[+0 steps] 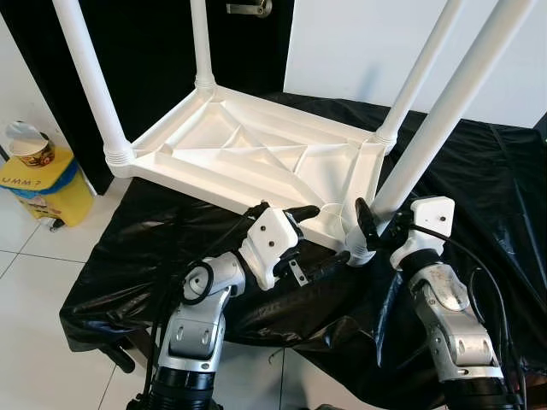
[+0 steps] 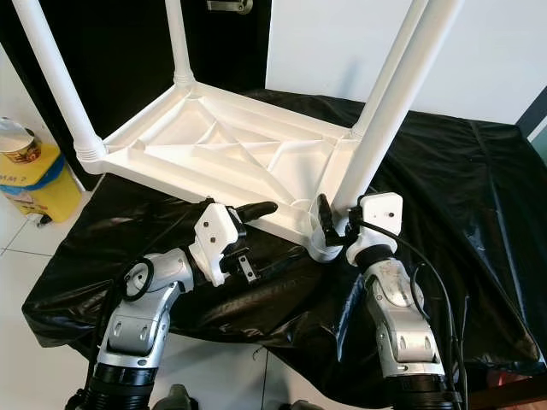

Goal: Building children table

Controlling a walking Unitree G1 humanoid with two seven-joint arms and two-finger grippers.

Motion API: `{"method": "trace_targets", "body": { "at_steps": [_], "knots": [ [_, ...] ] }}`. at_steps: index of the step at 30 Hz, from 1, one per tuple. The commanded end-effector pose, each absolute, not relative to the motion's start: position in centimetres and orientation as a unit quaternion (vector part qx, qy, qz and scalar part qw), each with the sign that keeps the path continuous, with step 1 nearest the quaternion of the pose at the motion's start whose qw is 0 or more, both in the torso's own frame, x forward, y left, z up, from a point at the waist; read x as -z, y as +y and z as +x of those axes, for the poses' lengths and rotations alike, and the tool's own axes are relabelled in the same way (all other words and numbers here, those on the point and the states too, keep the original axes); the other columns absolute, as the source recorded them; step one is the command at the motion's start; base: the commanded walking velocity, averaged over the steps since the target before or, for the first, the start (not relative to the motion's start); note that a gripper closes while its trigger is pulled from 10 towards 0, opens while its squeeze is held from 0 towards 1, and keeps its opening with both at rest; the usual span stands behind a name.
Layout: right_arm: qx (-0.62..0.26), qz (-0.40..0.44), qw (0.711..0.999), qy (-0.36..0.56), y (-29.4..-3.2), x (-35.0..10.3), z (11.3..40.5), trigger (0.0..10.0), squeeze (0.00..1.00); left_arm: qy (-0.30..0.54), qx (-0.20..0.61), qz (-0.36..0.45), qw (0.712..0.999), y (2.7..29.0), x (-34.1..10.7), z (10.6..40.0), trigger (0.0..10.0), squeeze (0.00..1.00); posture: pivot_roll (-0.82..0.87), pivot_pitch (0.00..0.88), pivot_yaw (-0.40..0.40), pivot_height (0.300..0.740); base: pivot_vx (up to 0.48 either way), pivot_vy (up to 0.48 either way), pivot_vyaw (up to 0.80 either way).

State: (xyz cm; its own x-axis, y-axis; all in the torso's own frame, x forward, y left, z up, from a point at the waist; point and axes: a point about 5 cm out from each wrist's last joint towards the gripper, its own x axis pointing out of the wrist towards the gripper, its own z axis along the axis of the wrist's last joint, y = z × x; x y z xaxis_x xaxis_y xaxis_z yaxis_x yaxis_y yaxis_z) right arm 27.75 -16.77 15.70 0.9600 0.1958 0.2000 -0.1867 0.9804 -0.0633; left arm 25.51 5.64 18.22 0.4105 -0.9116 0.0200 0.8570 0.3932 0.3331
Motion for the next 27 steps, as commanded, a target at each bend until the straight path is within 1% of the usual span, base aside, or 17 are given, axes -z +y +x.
{"method": "trace_targets", "body": {
  "at_steps": [1,2,3,4,6,10,12,13,14,15,17,18,26,27],
  "knots": [
    [-0.127,-0.025,0.986,-0.107,-17.0,-15.8,27.5,10.0,0.00,-0.111,0.456,0.114,0.875,5.6,-18.5,26.1,10.0,0.00,0.09,0.043,-0.097,0.740,0.000,0.000,0.00],
    [-0.127,-0.025,0.986,-0.107,-17.0,-15.8,27.5,10.0,0.00,-0.111,0.456,0.114,0.875,5.6,-18.5,26.1,10.0,0.00,0.09,0.043,-0.097,0.740,0.000,0.000,0.00],
    [-0.155,-0.032,0.981,-0.109,-17.0,-16.0,27.6,10.0,0.00,-0.111,0.457,0.115,0.875,5.6,-18.5,26.1,10.0,0.00,0.09,0.040,-0.096,0.740,0.000,0.000,0.00],
    [-0.155,-0.032,0.981,-0.109,-17.0,-16.0,27.6,10.0,0.00,-0.111,0.457,0.115,0.875,5.6,-18.5,26.1,10.0,0.00,0.09,0.040,-0.096,0.740,0.000,0.000,0.00],
    [-0.200,-0.045,0.973,-0.108,-16.9,-16.1,27.7,10.0,0.00,-0.111,0.459,0.116,0.874,5.7,-18.5,26.1,10.0,0.00,0.09,0.033,-0.097,0.740,0.000,0.000,0.00],
    [-0.226,-0.069,0.967,-0.098,-17.0,-15.9,28.2,10.0,0.00,-0.113,0.458,0.118,0.874,5.7,-18.6,26.3,10.0,0.00,0.09,0.026,-0.103,0.740,0.000,0.000,0.00],
    [-0.221,-0.072,0.968,-0.094,-17.0,-15.7,28.3,10.0,0.00,-0.114,0.458,0.119,0.874,5.7,-18.7,26.3,10.0,0.00,0.09,0.024,-0.105,0.740,0.000,0.000,0.00],
    [-0.217,-0.077,0.969,-0.088,-17.1,-15.5,28.5,6.8,0.00,-0.115,0.457,0.118,0.874,5.7,-18.7,26.3,10.0,0.00,0.10,0.022,-0.106,0.740,0.000,0.000,0.00],
    [-0.217,-0.077,0.969,-0.088,-17.1,-15.5,28.5,6.8,0.00,-0.115,0.457,0.118,0.874,5.7,-18.7,26.3,10.0,0.00,0.10,0.022,-0.106,0.740,0.000,0.000,0.00],
    [-0.212,-0.076,0.971,-0.083,-17.2,-15.3,28.5,1.1,0.00,-0.115,0.456,0.118,0.875,5.7,-18.7,26.3,10.0,0.00,0.10,0.021,-0.108,0.740,0.000,0.000,0.00],
    [-0.212,-0.076,0.971,-0.083,-17.2,-15.3,28.5,1.1,0.00,-0.115,0.456,0.118,0.875,5.7,-18.7,26.3,10.0,0.00,0.10,0.021,-0.108,0.740,0.000,0.000,0.00],
    [-0.204,-0.077,0.973,-0.078,-17.3,-15.1,28.6,0.0,0.00,-0.116,0.455,0.118,0.875,5.7,-18.7,26.3,10.0,0.00,0.10,0.019,-0.108,0.740,0.000,0.000,0.00],
    [-0.173,-0.077,0.980,-0.060,-17.5,-14.5,28.6,0.0,0.00,-0.115,0.455,0.117,0.875,5.7,-18.6,26.3,10.0,0.00,0.09,0.016,-0.105,0.740,0.000,0.000,0.00],
    [-0.155,-0.070,0.984,-0.054,-17.5,-14.3,28.5,0.0,0.00,-0.115,0.455,0.118,0.875,5.7,-18.7,26.3,10.0,0.00,0.09,0.014,-0.104,0.740,0.000,0.000,0.00]
  ]
}}
